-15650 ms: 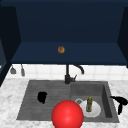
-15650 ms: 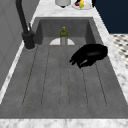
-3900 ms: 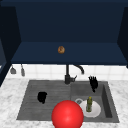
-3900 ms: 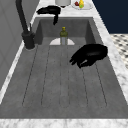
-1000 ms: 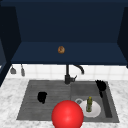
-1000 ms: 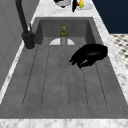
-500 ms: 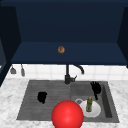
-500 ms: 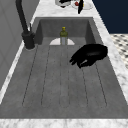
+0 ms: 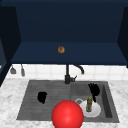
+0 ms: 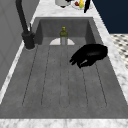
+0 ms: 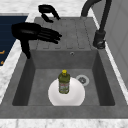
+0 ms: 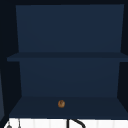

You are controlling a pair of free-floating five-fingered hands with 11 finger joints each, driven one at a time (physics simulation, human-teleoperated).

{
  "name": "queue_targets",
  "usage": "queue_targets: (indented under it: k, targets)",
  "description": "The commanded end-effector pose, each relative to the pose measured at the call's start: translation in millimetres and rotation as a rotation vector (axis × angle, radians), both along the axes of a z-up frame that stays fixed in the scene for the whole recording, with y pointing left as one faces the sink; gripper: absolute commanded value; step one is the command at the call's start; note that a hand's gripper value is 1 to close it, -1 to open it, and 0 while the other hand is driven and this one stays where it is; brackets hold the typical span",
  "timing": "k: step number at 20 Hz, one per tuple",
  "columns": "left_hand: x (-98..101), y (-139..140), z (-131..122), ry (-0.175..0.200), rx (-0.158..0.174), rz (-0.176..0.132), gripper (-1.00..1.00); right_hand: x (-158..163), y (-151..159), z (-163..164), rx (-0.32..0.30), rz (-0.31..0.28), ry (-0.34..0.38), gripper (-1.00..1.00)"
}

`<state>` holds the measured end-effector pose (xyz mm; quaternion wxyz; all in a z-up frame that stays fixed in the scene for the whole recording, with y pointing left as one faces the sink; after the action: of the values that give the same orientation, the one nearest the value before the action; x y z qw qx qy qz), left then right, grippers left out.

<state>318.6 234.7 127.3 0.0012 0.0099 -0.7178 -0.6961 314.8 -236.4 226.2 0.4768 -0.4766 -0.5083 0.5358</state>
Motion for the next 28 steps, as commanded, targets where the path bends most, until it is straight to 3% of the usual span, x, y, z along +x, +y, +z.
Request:
queue_targets:
  k: [1, 15, 18, 23, 28]
  targets:
    - [0.0, 0, 0, 0.000, 0.000, 0.000, 0.00, -18, -4, 16, 0.017, -0.013, 0.067, -1.00]
    - [0.0, 0, 0, 0.000, 0.000, 0.000, 0.00, -72, -6, 18, 0.017, -0.029, 0.384, -1.00]
    - [0.0, 0, 0, 0.000, 0.000, 0.000, 0.00, -79, -15, 26, 0.057, -0.059, 0.432, -1.00]
    - [0.0, 0, 0, 0.000, 0.000, 0.000, 0.00, -90, -28, 35, 0.045, -0.053, 0.565, -1.00]
    - [0.0, 0, 0, 0.000, 0.000, 0.000, 0.00, -126, -54, 65, 0.060, -0.025, 0.539, -1.00]
